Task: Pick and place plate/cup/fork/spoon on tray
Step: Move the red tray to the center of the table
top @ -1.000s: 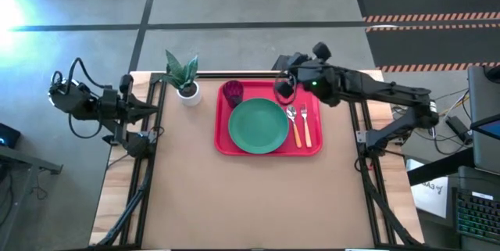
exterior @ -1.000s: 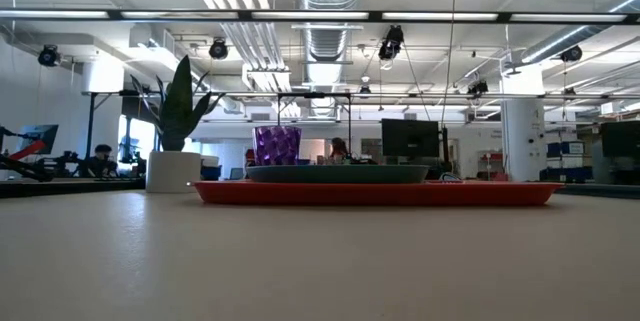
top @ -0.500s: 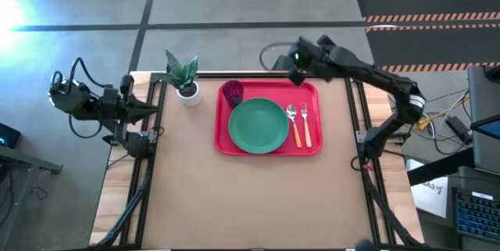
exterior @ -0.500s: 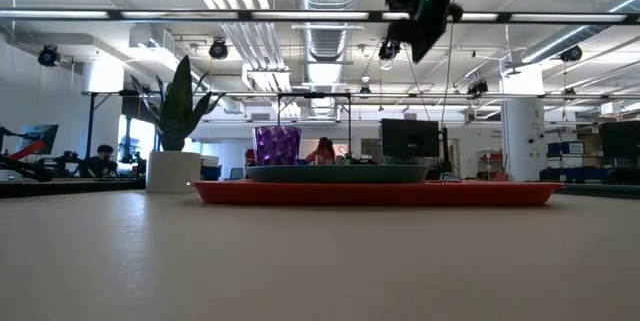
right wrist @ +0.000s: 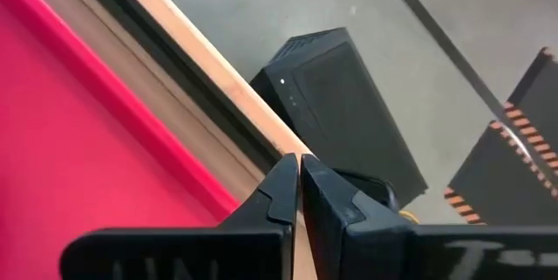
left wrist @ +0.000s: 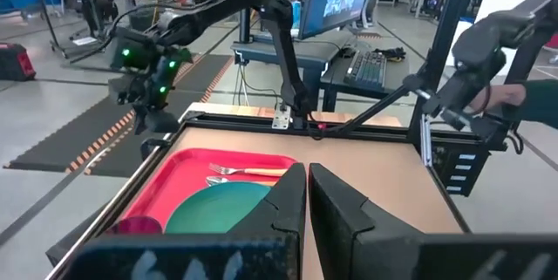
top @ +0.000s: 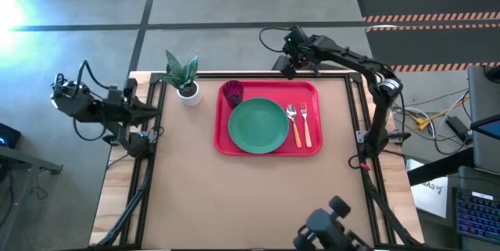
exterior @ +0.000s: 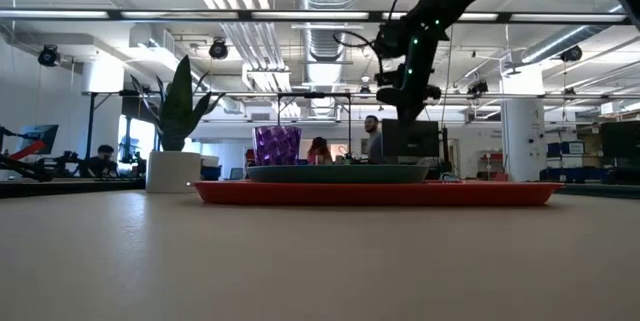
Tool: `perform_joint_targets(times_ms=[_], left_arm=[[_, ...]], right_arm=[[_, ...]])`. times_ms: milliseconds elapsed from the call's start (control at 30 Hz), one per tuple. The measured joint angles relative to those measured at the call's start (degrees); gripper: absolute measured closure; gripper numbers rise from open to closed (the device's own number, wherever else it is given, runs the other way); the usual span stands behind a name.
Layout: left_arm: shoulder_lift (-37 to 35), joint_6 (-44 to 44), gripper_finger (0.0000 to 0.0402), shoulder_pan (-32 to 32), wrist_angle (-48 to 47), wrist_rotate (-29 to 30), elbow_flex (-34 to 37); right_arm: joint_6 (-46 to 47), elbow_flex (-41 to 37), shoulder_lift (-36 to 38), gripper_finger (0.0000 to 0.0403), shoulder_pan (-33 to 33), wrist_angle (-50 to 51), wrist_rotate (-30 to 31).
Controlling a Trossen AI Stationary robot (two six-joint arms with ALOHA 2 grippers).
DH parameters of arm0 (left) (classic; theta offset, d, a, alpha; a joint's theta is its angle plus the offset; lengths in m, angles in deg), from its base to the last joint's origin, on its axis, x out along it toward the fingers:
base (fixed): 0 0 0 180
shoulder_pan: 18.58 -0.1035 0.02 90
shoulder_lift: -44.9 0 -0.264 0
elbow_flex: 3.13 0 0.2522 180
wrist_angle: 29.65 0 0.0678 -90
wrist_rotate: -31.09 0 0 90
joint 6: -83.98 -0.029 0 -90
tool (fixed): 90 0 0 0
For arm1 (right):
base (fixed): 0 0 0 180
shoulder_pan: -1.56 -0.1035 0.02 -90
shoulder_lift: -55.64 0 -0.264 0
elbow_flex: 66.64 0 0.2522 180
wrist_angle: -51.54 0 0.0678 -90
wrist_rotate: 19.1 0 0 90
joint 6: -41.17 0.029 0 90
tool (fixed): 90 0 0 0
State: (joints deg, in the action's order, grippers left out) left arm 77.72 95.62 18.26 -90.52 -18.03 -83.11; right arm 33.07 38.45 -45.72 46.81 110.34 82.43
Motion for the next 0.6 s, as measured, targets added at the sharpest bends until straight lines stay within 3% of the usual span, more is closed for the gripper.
perform_joint_targets(times_ms=[167,367,600], left_arm=[[0.07,-0.09,0.0402,-0.02,-0.04,0.02,0.00],[0.58,0.04,0.0402,-0.02,-0.12,0.04,0.02],[0.80,0.08,0.0402,0.00,1.79,0.13,0.00]], right_arm=[[0.78,-0.08,-3.13,0.0395,0.37,-3.88,-3.30],[5.07,-0.09,-5.53,0.0395,-0.13,-13.88,-15.82],[7.08,-0.09,-5.29,0.0395,-0.17,-9.88,-16.48]])
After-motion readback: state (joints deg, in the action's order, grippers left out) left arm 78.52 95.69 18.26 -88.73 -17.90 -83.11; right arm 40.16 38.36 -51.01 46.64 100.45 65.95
